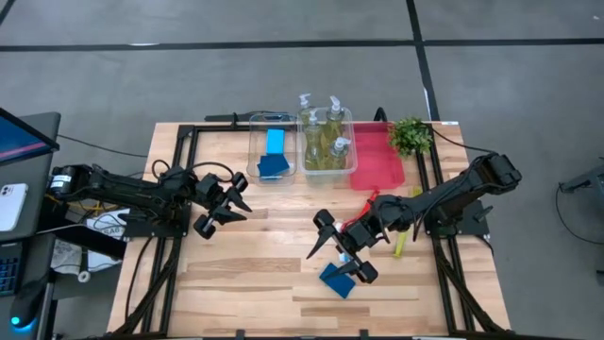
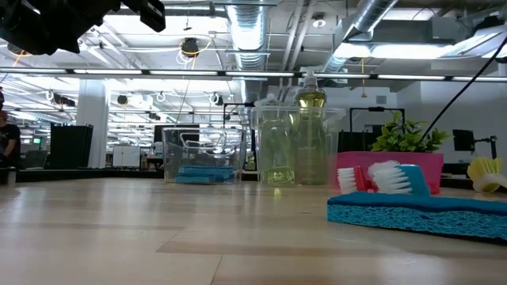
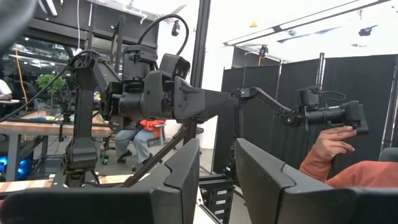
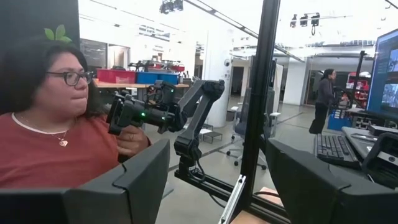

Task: Pick & Place Kitchen Sink Supplies
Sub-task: Put the blue sponge into the left transparent bin

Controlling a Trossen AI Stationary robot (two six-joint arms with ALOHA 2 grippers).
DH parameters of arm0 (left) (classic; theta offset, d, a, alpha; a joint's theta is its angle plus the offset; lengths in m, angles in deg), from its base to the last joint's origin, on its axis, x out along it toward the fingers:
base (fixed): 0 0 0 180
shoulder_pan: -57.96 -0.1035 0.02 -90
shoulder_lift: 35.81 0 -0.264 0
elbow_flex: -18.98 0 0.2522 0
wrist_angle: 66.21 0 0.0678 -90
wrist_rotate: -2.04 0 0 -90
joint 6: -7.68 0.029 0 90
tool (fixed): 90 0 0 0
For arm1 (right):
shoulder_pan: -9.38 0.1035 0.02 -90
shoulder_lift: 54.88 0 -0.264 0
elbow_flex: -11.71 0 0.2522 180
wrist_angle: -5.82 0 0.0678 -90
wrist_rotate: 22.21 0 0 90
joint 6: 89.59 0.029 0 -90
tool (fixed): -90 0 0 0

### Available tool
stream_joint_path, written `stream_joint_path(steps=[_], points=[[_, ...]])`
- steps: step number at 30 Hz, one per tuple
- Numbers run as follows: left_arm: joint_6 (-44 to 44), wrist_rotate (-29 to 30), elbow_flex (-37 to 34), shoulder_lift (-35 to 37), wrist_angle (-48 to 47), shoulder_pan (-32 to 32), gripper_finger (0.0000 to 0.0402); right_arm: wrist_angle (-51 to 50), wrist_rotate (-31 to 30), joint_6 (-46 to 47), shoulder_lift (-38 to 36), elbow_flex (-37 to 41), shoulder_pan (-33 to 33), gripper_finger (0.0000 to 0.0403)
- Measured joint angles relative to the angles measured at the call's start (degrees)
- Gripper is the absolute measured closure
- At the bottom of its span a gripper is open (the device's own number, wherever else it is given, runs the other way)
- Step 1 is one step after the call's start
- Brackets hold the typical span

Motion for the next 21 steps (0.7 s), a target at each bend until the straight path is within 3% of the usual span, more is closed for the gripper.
stream_joint_path(steps=[21], points=[[0.0, 0.0, 0.0, 0.02, 0.84, 0.0, 0.0297, 1.86, 0.0, 0.0, 0.0, 0.0, -0.04, 0.0143]])
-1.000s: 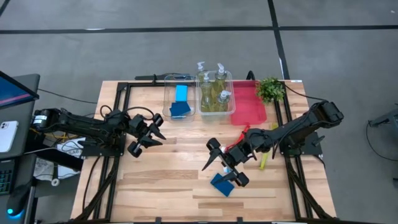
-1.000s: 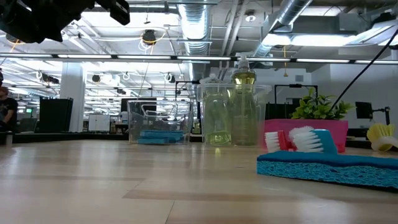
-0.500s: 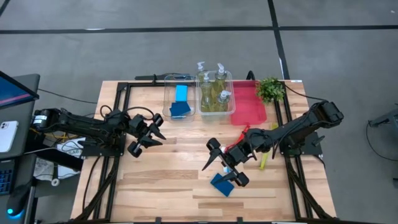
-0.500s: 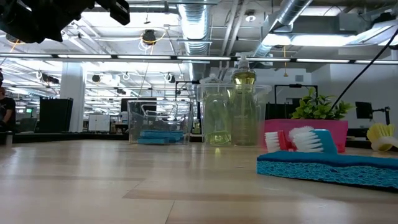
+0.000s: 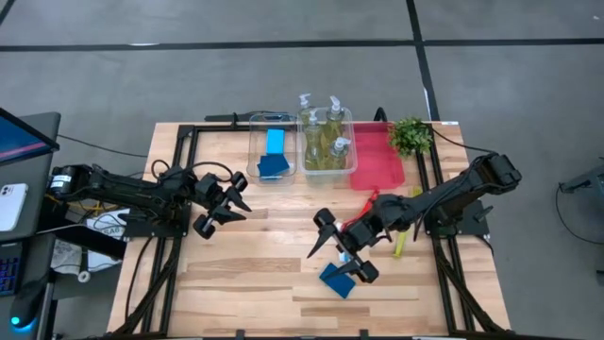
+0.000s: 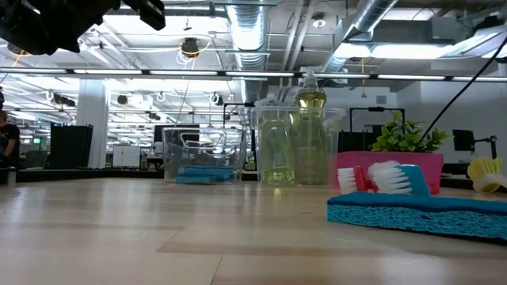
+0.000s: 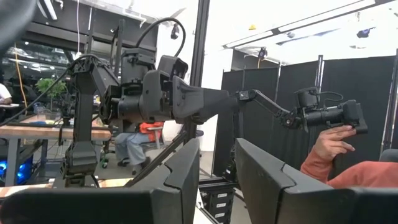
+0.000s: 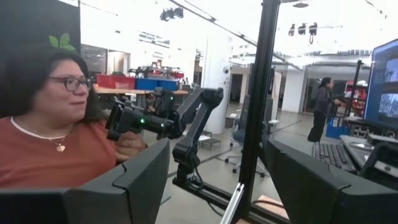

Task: Pick & Place Kitchen Sink Supplies
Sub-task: Put the blue sponge into the left transparent bin

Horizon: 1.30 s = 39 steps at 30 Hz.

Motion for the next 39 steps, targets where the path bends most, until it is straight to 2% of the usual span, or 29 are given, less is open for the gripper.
stream_joint_path(steps=[25, 29, 34, 39], points=[[0.05, 0.07, 0.0, 0.07, 1.35, -0.01, 0.0297, -0.51, -0.45, -0.67, 0.0, 0.0, 0.15, 0.0143], [0.2, 0.07, 0.0, 2.07, 1.31, -0.04, 0.0297, -3.71, -4.95, -0.63, -0.3, 0.0, 0.17, 0.0143], [-1.18, 0.04, 0.0, 8.61, 0.68, -0.04, 0.0297, -11.77, -13.19, 2.96, -3.67, 0.02, -0.78, 0.0143], [3.13, 1.03, 0.0, 15.29, -6.21, -0.52, 0.0297, -20.59, -19.55, 3.04, -8.58, 0.0, -2.16, 0.0143]])
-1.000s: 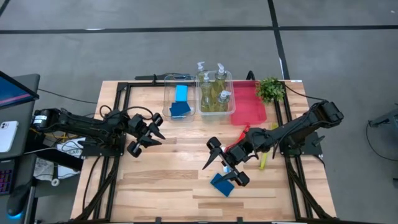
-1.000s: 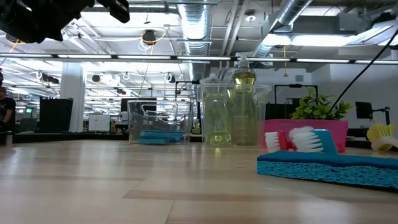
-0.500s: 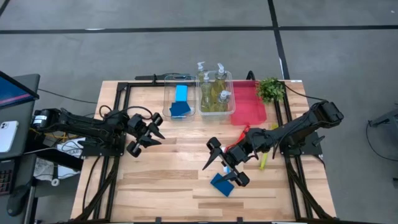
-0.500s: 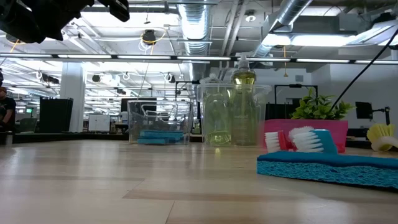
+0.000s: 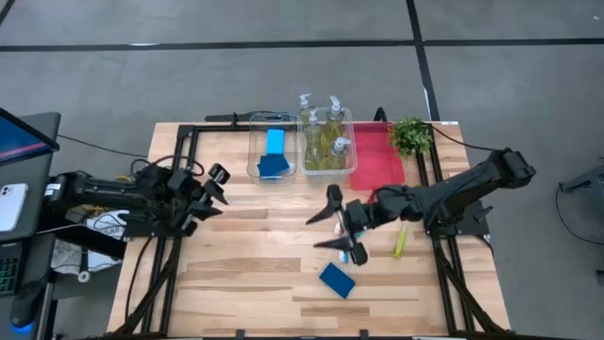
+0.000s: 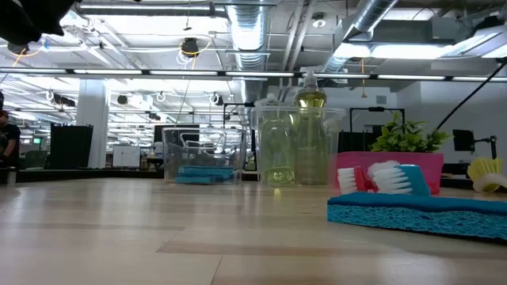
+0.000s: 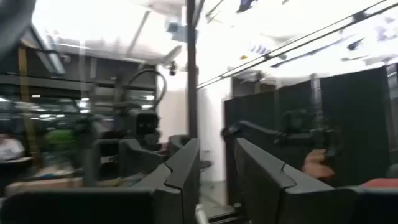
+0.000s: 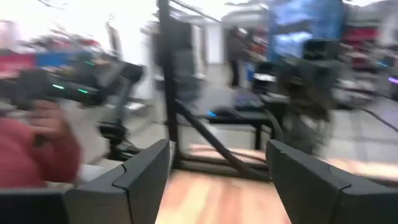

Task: Pick & Place Kitchen Sink Supplies
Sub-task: Put the blue sponge into the left transparent bin

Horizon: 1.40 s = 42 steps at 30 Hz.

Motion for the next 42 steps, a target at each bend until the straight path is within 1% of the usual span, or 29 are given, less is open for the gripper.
stream_joint_path(steps=[2, 7, 10, 12, 15, 19, 21, 28, 32, 36, 39, 42], points=[[1.97, 2.8, 0.0, 1.79, -3.49, -0.78, 0.0297, -4.44, -3.84, 0.04, -1.8, 0.0, -0.56, 0.0143], [5.45, 14.95, 0.0, 3.59, -12.29, -3.3, 0.0297, -16.33, -13.78, 2.23, -5.62, 0.0, -1.89, 0.0143], [6.57, 20.06, 0.0, 3.57, -15.94, -4.68, 0.0297, -23.15, -17.5, 4.94, -7.05, 0.0, -2.47, 0.0143], [6.58, 22.17, 0.0, 3.57, -17.51, -5.43, 0.0297, -27.12, -18.43, 6.58, -7.42, 0.01, -2.77, 0.0143], [6.56, 22.71, 0.0, 3.57, -18.53, -6.02, 0.0297, -31.78, -18.35, 7.98, -6.96, 0.0, -1.98, 0.0143], [6.56, 22.66, 0.0, 3.57, -19.5, -6.01, 0.0297, -35.86, -18.18, 8.09, -4.39, 0.0, 0.6, 0.0143], [6.49, 22.66, 0.0, 3.57, -19.74, -6.01, 0.0297, -36.66, -18.09, 8.38, -2.43, 0.0, 1.97, 0.0143], [6.04, 22.66, 0.0, 3.55, -21.79, -5.62, 0.0297, -40.48, -17.98, 14.91, 4.78, 0.0, 5.5, 0.0143], [5.95, 22.66, 0.0, 3.55, -22.81, -5.62, 0.0297, -40.93, -17.92, 17.46, 8.96, 0.0, 5.94, 0.0143], [6.12, 22.66, 0.39, 3.56, -22.84, -5.62, 0.0297, -40.81, -17.89, 16.72, 12.46, -0.02, 5.2, 0.0143], [6.64, 22.66, 0.52, 3.57, -22.78, -5.62, 0.0297, -40.79, -15.65, 14.27, 15.37, -0.02, 5.13, 0.0143], [6.73, 22.66, 0.52, 3.48, -22.72, -5.62, 0.0297, -40.64, -11.7, 14.25, 17.72, -0.02, 5.24, 0.0143]])
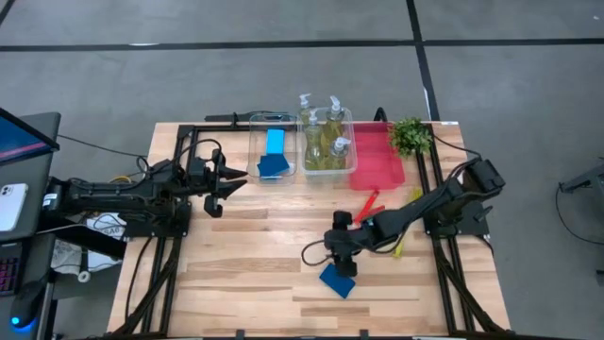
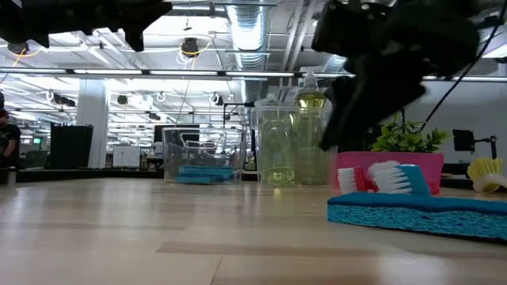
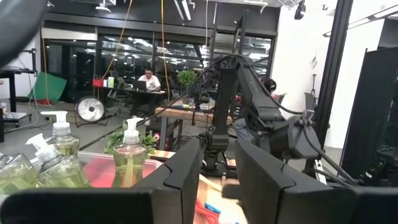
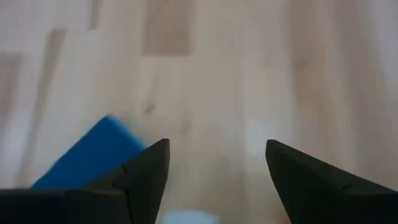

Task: Pick & Place Kitchen Sink Supplies
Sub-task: Put the blue sponge into the left transparent bin

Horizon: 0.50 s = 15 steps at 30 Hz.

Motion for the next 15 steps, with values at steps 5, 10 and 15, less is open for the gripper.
stream_joint_path(steps=[5, 10, 15], points=[[0.0, 0.0, 0.04, -0.02, 0.02, 0.0, 0.0297, 2.73, 5.73, -0.18, 3.33, 0.0, 0.95, 0.0143], [0.02, 0.0, 0.04, -0.02, 0.06, 0.0, 0.0297, 6.99, 5.98, -0.19, 5.44, -0.07, 1.23, 0.0143], [0.02, 0.0, 0.07, -0.02, 0.17, 0.0, 0.0297, 8.42, 7.7, -0.19, 8.5, 0.0, 1.6, 0.0143]])
